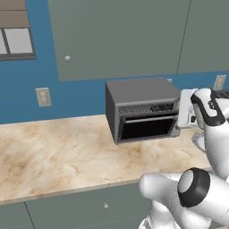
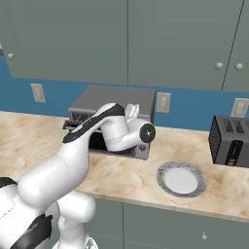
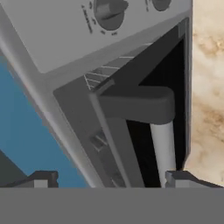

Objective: Pick up the bagel from the plate, place it on the toaster oven rack, close the door, and set the timer.

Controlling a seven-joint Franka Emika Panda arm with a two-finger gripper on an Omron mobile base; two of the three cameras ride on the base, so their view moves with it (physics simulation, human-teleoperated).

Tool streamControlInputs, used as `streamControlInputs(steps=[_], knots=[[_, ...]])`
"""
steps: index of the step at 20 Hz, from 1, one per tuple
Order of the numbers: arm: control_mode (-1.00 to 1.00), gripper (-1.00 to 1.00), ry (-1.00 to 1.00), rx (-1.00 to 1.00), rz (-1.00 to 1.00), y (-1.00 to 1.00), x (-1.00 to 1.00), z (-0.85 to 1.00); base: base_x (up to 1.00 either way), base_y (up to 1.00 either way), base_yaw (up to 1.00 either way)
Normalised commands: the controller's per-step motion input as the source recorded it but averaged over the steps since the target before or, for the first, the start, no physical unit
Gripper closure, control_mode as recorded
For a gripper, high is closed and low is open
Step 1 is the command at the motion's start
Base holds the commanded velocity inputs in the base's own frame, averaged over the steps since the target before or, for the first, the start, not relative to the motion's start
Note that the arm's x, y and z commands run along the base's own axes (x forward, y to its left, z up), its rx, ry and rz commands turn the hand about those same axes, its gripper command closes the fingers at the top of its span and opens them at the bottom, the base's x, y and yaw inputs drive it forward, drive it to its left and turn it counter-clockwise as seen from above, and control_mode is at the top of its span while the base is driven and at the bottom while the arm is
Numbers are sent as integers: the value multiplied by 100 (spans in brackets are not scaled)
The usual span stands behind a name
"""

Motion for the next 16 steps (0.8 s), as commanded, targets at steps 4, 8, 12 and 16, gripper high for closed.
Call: streamControlInputs(steps=[4,8,12,16], knots=[[-100,-100,8,2,0,8,62,10,0,0,0],[-100,-100,7,1,0,8,59,4,0,0,0],[-100,-100,7,0,0,7,54,0,0,0,0],[-100,-100,7,0,-1,7,53,0,0,0,0]])
